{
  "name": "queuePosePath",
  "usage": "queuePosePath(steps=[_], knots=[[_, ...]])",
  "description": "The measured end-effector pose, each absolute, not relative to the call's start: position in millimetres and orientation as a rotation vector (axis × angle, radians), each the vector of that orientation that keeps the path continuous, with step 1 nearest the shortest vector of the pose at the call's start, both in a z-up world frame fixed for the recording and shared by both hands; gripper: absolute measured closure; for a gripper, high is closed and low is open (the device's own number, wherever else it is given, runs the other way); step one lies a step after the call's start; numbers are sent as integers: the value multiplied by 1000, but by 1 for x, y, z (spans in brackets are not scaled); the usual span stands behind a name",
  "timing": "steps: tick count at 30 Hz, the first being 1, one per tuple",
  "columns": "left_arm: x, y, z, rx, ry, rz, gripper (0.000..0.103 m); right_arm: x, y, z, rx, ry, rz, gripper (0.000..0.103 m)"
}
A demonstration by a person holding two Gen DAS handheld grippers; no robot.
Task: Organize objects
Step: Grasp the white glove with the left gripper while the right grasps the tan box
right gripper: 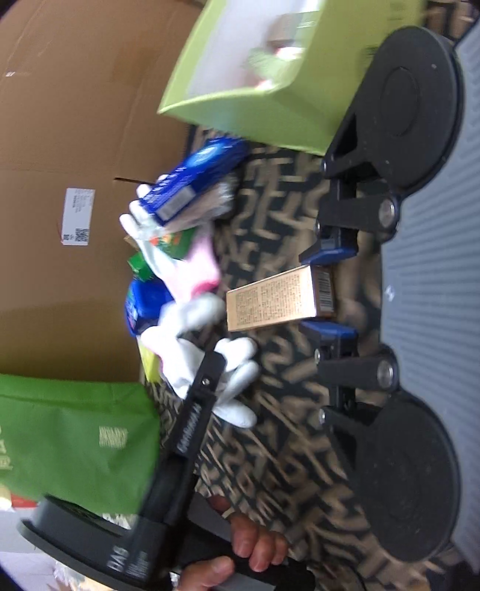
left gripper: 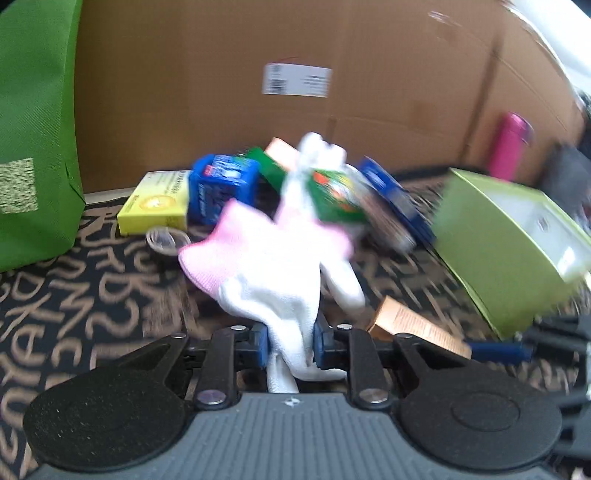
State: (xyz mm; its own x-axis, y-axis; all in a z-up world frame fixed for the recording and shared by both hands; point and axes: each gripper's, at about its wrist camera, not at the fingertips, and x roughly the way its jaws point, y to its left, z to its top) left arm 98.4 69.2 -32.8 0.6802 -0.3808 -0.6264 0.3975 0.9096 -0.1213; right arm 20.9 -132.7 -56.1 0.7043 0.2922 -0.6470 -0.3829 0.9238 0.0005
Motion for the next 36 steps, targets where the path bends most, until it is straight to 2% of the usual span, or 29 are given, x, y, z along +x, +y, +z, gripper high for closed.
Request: queuePosePath(steps=[4, 6, 7, 8, 12, 16, 18, 20, 21, 23, 27, 30, 32, 33, 34, 36], knots=[[55, 64, -40, 71, 687, -469, 75, 1, -137, -53, -124, 749, 400, 71], [48, 60, -40, 105, 675, -414, 54, 2, -137, -54, -120, 743, 408, 69], [48, 60, -38, 115, 666, -378, 33, 6, -136, -53, -132, 743, 404, 69], [48, 61, -35, 116, 641, -345, 26, 9, -133, -52, -150, 734, 395, 68], [54, 70, -22, 86, 595, -303, 26, 12, -128, -45, -214, 669, 377, 52], [71, 68, -26, 48, 616, -286, 25, 28, -128, -43, -236, 621, 399, 51], [79, 69, -32, -1, 643, -296, 27, 37, -126, -44, -200, 626, 426, 52], [79, 71, -37, -47, 665, -320, 36, 43, -123, -50, -197, 652, 472, 56], [78, 70, -39, -54, 678, -318, 37, 44, -120, -53, -207, 668, 478, 61], [77, 71, -42, -40, 686, -294, 37, 42, -117, -57, -247, 653, 463, 64], [80, 70, -44, -36, 699, -296, 39, 42, -115, -57, -241, 652, 462, 64], [81, 61, -45, -10, 697, -317, 54, 46, -109, -62, -256, 652, 465, 64], [81, 56, -45, 17, 694, -331, 68, 51, -109, -67, -241, 669, 469, 64], [80, 54, -45, 27, 693, -341, 71, 53, -111, -67, -212, 673, 471, 67], [79, 53, -44, 30, 695, -350, 79, 53, -113, -66, -190, 680, 475, 71], [78, 53, -42, 24, 701, -366, 86, 50, -116, -64, -172, 684, 470, 73]])
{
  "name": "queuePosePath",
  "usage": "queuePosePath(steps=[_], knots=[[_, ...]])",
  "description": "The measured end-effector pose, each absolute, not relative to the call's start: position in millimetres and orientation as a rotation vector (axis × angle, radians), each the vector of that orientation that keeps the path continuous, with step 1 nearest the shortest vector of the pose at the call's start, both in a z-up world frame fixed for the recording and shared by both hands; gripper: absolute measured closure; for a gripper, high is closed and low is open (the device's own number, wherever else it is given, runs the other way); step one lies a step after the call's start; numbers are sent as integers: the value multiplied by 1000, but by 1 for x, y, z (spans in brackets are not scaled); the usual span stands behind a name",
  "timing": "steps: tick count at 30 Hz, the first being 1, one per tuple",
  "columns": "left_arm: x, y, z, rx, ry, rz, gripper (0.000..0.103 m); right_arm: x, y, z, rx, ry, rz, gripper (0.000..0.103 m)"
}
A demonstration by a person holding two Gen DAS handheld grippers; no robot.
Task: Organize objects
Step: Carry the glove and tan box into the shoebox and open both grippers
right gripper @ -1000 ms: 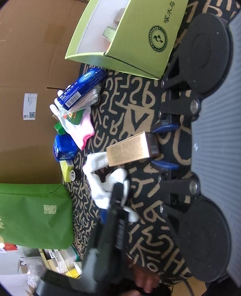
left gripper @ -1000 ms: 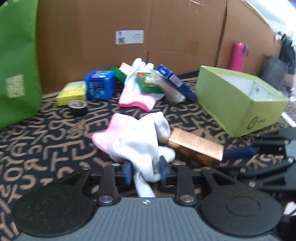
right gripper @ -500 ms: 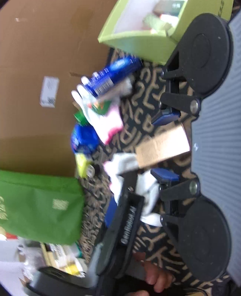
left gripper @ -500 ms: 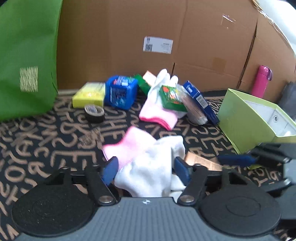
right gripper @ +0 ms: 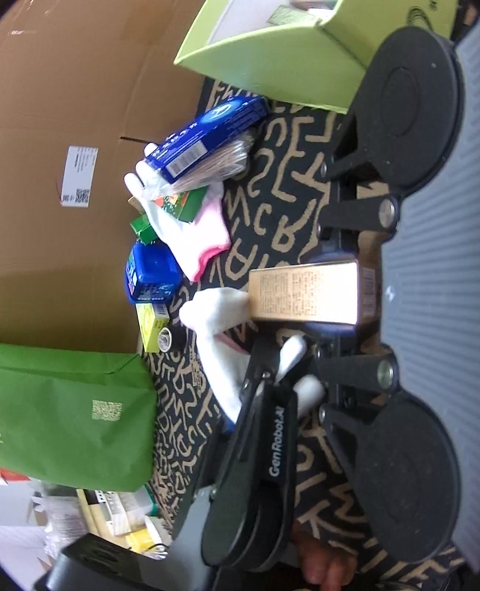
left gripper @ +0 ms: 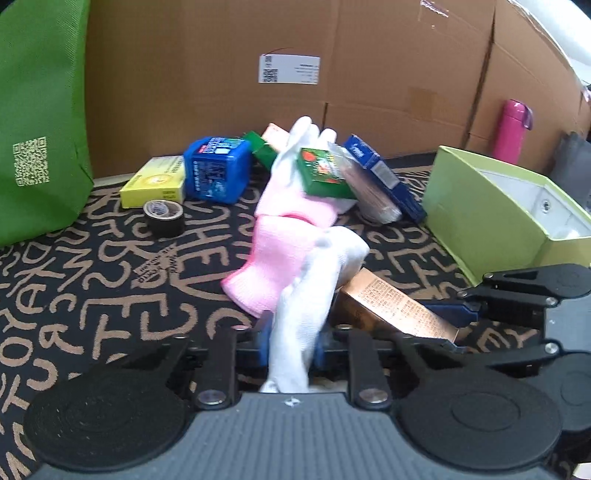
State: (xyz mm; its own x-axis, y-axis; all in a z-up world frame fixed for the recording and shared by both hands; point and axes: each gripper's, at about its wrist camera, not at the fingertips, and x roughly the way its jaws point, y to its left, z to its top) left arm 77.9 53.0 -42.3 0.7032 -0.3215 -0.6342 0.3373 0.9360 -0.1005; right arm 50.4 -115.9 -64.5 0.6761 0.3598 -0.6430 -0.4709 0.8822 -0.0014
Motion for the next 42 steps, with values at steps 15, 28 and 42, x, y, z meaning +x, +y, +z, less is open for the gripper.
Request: queuePosePath(steps=[15, 28, 42], knots=[[58, -20, 80, 135, 331, -584, 90, 6, -171, 29, -148, 380, 304, 73], [89, -135, 83, 116, 355, -835, 90, -3, -292, 30, -139, 379, -97, 73], [124, -213, 11, 138, 561, -894, 75, 34, -360, -25, -121, 478, -248, 69]])
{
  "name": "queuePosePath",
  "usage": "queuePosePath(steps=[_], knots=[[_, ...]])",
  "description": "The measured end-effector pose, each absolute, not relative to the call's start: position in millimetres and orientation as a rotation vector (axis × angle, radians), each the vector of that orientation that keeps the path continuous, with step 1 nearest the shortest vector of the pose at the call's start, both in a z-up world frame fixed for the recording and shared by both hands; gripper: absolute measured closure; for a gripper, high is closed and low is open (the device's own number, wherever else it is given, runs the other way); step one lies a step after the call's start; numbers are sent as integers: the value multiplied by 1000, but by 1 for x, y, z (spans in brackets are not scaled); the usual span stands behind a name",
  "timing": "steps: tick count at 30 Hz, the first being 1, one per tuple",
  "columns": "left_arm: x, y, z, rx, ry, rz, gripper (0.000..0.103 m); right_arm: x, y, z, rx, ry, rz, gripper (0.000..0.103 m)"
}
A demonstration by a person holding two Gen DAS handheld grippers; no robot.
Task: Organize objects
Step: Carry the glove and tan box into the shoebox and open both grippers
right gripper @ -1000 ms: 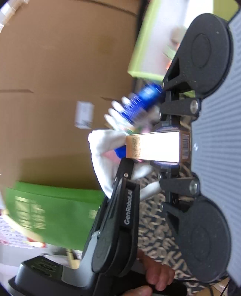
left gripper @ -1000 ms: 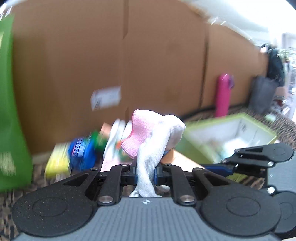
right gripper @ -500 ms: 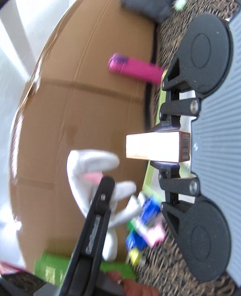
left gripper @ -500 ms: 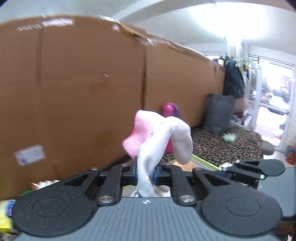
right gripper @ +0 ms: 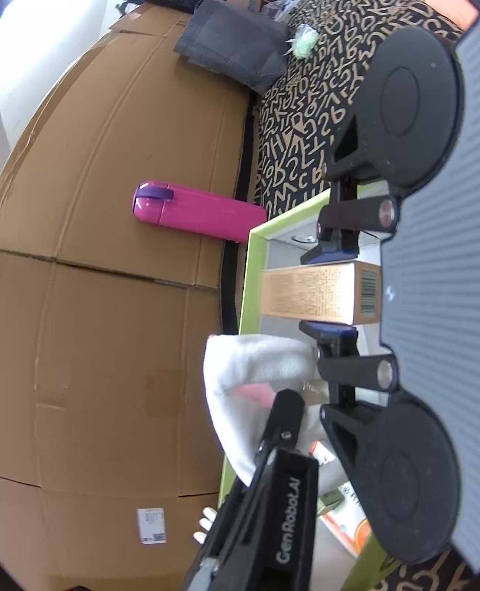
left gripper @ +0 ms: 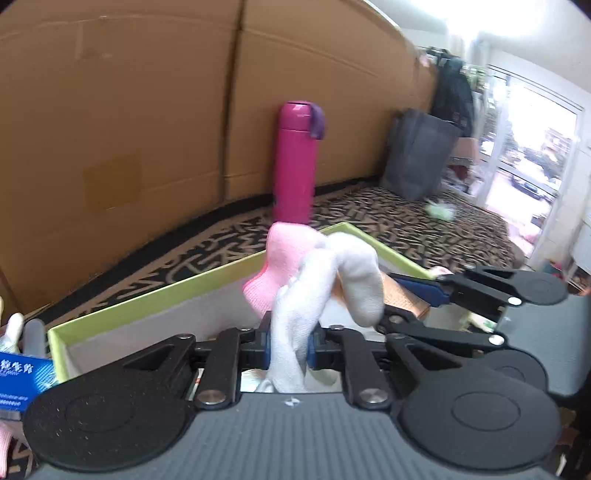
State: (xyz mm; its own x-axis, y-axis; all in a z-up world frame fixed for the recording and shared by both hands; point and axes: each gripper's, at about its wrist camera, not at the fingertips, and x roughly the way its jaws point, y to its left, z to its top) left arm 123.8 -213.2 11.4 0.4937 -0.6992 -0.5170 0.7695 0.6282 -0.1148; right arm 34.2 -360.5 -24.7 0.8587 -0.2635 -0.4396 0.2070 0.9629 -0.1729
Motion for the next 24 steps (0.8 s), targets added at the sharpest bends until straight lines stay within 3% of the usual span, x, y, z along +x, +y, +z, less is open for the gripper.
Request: queuePosePath(steps=[2, 3, 7, 9, 12, 24], knots=[[125, -207, 13, 110, 570, -877, 17, 36, -359, -26, -161, 476, -253, 56], [124, -200, 15, 89, 552, -852, 14, 37, -358, -26, -180, 470, -255, 49], [115, -182, 21, 66, 470, -847, 14, 25, -347, -19, -195, 441, -290, 30], [111, -174, 23, 68, 461, -821, 14, 18, -344, -16, -166, 422, -301, 12], [106, -163, 25, 61, 463, -801, 14, 8, -336, -10, -131, 394, -289, 3], [63, -89, 34, 109, 339, -683, 12, -7, -283, 13, -134, 356, -172, 0]])
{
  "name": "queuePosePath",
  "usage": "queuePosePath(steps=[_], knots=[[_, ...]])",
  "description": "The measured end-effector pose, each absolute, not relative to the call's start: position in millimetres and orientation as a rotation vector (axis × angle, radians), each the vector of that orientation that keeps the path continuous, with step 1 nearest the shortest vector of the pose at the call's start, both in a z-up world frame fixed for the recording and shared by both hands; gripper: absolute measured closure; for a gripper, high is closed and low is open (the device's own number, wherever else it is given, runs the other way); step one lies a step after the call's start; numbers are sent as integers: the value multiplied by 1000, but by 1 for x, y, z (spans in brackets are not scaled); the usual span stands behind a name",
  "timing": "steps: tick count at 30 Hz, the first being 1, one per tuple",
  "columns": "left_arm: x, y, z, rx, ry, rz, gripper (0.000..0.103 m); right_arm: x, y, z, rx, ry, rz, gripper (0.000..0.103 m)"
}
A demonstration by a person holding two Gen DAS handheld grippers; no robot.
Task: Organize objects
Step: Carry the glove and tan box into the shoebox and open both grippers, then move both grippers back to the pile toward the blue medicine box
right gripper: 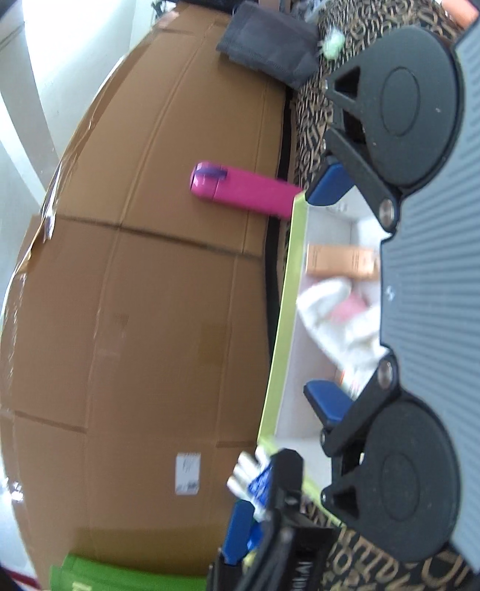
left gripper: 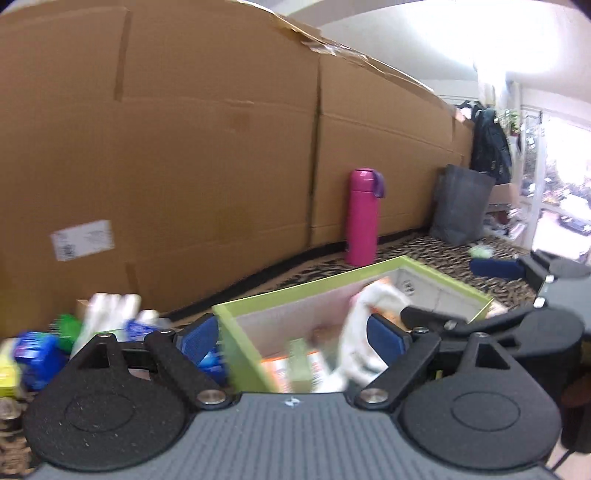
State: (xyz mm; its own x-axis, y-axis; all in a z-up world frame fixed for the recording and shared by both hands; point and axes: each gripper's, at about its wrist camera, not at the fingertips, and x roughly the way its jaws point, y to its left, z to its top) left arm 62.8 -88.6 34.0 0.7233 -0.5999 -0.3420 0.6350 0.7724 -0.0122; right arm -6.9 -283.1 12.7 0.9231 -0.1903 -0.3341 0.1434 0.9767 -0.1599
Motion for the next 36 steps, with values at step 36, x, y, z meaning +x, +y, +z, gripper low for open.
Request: queuePosePath(steps=[36], knots=[[130, 110, -14, -100, 458, -102, 11, 87, -77, -31, -406, 386, 134, 30]])
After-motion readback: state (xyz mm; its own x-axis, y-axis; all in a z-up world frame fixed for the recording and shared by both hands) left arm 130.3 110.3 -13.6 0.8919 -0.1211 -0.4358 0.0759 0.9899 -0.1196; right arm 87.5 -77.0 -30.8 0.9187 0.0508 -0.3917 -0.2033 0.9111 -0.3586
